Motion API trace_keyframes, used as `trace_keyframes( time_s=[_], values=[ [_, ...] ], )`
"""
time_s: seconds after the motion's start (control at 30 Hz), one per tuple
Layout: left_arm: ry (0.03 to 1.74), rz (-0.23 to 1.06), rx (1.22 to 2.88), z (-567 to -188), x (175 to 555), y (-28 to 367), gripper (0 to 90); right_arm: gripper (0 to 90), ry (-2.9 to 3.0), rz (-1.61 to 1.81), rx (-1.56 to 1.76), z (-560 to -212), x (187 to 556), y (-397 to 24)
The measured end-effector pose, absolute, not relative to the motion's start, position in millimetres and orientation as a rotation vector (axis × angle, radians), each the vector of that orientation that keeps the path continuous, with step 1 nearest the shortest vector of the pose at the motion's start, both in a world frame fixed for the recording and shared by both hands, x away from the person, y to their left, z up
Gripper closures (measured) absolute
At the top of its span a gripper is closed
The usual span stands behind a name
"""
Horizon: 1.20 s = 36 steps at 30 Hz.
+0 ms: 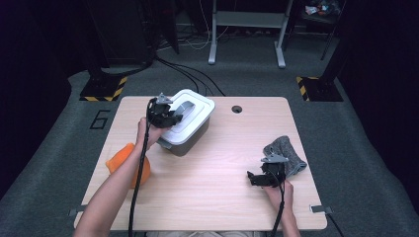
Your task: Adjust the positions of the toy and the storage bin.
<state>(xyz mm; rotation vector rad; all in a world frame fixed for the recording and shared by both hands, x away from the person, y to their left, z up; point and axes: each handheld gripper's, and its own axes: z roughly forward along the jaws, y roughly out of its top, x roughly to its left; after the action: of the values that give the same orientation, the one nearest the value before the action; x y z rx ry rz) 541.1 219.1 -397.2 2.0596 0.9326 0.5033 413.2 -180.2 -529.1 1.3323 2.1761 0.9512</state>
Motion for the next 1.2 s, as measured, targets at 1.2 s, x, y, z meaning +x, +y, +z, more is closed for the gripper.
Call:
trace_keyframes(
  time_s=[1.2],
  values=[
    [1.05,0.531,1.955,-386,531,272,39.1,7.3,2.177,0.951,1.33,-529,413,-180]
  ],
)
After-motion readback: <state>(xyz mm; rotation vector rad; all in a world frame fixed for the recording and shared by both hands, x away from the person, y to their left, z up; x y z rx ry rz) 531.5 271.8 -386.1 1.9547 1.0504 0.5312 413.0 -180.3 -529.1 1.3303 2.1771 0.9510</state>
